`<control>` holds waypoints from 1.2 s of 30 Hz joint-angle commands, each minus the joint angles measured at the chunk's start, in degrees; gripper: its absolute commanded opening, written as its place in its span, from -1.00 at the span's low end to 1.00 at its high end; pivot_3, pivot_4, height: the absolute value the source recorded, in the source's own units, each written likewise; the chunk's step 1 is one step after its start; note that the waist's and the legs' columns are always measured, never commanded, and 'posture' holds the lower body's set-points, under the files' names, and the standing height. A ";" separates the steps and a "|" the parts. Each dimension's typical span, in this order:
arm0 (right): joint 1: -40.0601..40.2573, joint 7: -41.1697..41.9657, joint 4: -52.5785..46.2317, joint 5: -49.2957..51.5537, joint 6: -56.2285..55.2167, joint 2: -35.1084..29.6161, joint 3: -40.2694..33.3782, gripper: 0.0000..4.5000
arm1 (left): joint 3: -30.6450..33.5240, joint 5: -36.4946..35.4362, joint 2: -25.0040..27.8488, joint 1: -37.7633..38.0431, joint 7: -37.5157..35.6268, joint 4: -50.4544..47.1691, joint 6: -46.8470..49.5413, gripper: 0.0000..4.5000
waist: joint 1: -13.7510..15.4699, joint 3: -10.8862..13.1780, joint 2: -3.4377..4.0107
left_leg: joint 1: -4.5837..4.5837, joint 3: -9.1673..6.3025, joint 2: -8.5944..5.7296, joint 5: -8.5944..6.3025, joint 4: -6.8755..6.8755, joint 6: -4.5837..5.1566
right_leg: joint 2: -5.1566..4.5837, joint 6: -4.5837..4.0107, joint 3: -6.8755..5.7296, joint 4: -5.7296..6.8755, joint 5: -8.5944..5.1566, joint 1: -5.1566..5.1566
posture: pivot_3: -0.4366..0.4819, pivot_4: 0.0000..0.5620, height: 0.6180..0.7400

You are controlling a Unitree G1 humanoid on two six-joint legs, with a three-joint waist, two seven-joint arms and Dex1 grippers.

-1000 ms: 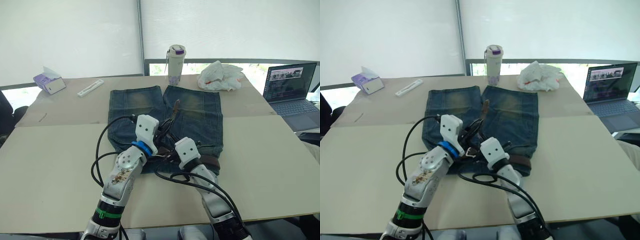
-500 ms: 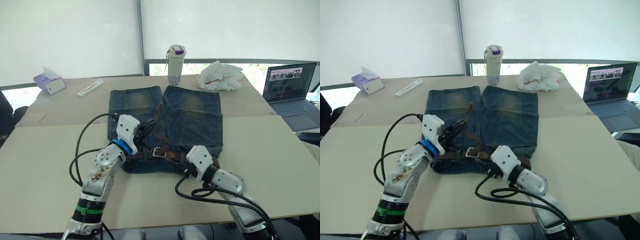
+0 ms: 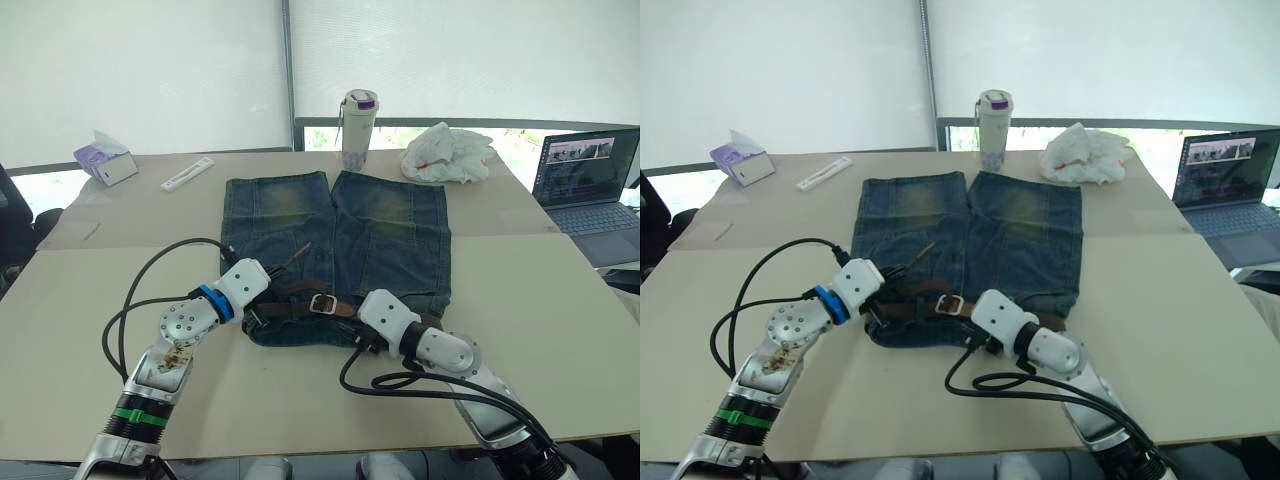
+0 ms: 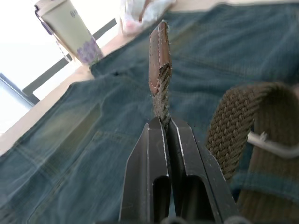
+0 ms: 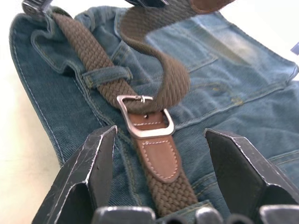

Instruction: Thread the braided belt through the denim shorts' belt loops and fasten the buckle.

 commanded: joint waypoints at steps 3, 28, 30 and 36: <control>-0.65 -0.81 0.57 -2.31 0.25 0.30 0.71 0.48 | 0.88 2.83 6.02 0.58 -2.93 0.98 -5.33 -1.00 | -0.04 0.01 0.01 | 0.00 0.00 0.01 0.00 0.00 0.00 | 0.01 0.00 0.00 0.02 0.00 -0.02 | -0.05 -0.47 1.00; -7.25 -3.49 13.83 -17.22 -18.30 0.13 7.35 0.25 | -5.90 13.51 11.44 -5.89 -7.39 7.01 -18.82 -1.00 | -0.01 0.01 0.02 | 0.02 0.21 0.01 0.00 0.02 0.01 | 0.04 0.00 -0.05 0.08 0.00 -0.01 | -0.05 -0.47 1.00; -7.37 -3.19 14.36 -18.33 -18.22 -0.18 7.47 0.00 | -5.84 13.25 11.41 -5.97 -7.52 7.13 -18.89 -1.00 | -0.01 0.01 0.02 | 0.01 0.22 0.00 0.00 0.03 0.01 | 0.03 0.00 -0.05 0.08 0.00 -0.01 | -0.05 -0.47 1.00; -6.78 -3.70 13.72 -20.97 -16.87 -0.80 6.59 0.00 | -5.49 13.03 11.60 -5.74 -7.63 7.69 -19.12 -1.00 | 0.02 0.01 0.02 | 0.05 0.21 0.00 0.00 0.04 0.01 | 0.03 -0.01 -0.05 0.10 0.00 0.03 | -0.05 -0.47 1.00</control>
